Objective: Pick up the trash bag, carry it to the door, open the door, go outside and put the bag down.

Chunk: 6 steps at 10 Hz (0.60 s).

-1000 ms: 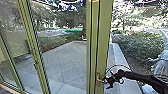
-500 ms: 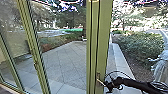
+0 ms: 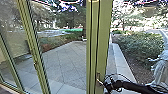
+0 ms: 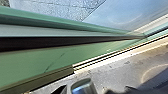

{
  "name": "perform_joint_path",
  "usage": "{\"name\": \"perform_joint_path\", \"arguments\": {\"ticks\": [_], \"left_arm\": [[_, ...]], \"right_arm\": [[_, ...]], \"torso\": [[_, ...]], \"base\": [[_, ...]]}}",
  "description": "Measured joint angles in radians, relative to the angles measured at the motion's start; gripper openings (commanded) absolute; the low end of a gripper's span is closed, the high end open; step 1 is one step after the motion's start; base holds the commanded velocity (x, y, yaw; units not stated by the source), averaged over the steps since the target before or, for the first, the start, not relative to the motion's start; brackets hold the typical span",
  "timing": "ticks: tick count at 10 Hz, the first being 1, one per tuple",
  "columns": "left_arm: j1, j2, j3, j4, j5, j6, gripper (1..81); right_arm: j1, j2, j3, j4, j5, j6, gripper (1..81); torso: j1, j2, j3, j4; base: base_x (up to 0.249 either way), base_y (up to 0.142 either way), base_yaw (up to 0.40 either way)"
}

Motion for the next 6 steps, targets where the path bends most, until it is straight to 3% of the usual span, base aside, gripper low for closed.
{"name": "perform_joint_path", "arguments": {"ticks": [2,6], "left_arm": [[0.0,0.0,0.0,0.0,0.001,0.0,1.0],[0.0,0.0,-0.002,0.001,0.003,0.008,1.0]], "right_arm": [[-0.002,0.007,0.0,-0.009,0.036,0.002,81.1],[0.038,-0.007,0.023,0.001,0.029,-0.034,81.1]], "torso": [[-0.001,0.0,-0.023,0.0],[-0.002,-0.002,-0.084,-0.002]], "base": [[0.0,0.0,0.0],[0.0,0.0,0.0]]}}
